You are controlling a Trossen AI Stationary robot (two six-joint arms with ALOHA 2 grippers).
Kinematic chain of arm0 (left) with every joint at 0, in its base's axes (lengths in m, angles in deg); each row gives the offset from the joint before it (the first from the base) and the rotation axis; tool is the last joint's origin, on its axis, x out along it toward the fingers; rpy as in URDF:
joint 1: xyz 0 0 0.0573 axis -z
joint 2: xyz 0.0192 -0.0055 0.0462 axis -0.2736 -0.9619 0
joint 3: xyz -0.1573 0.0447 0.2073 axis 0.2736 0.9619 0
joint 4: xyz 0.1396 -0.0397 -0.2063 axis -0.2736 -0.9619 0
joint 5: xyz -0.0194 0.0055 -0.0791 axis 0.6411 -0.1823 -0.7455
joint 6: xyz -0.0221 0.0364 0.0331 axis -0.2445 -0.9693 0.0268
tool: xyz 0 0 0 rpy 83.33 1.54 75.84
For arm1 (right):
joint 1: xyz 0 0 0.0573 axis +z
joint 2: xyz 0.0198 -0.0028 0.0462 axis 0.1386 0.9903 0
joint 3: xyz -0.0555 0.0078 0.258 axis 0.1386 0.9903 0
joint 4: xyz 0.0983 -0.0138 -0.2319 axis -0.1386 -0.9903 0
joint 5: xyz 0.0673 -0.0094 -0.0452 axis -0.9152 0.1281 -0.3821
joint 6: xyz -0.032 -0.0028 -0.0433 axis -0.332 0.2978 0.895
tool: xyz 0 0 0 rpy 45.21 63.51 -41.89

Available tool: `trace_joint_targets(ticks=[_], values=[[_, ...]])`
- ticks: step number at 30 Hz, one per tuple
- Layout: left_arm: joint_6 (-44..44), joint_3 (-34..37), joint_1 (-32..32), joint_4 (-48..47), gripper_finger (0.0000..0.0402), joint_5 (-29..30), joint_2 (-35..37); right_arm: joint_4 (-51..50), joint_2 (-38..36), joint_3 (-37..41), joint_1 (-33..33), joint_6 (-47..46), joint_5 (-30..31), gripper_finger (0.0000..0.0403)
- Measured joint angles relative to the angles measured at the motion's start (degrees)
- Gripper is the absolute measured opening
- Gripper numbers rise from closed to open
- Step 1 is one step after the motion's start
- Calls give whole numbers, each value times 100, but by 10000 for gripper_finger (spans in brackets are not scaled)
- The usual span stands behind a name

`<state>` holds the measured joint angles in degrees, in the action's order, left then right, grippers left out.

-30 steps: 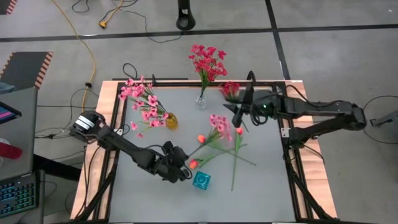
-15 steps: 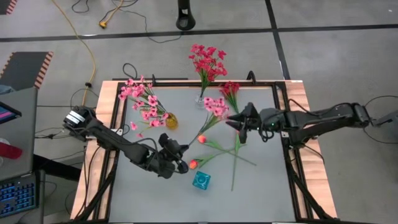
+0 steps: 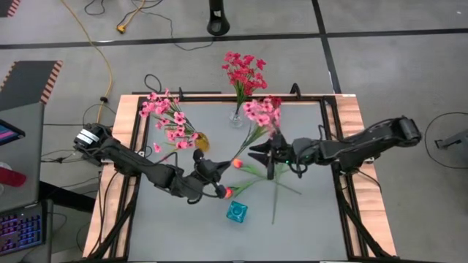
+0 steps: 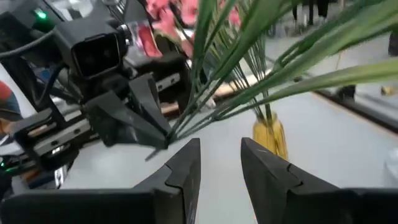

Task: Sort flowers into vase by color
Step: Put the pink flowers into the yellow vase

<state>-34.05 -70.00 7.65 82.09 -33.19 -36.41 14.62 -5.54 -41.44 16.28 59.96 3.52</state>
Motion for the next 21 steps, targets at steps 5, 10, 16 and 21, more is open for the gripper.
trace_joint_targets(ticks=[5,10,16,21], values=[[-516,0,7,387,2,23,0,988,315,0,-4,510,-303,141],[-851,0,7,627,2,19,0,1548,512,2,-4,772,-778,141],[-1076,0,7,839,2,-150,1,1875,591,2,-20,780,-782,141],[-1083,0,4,847,2,-228,2,1915,588,2,-41,778,-784,141]])
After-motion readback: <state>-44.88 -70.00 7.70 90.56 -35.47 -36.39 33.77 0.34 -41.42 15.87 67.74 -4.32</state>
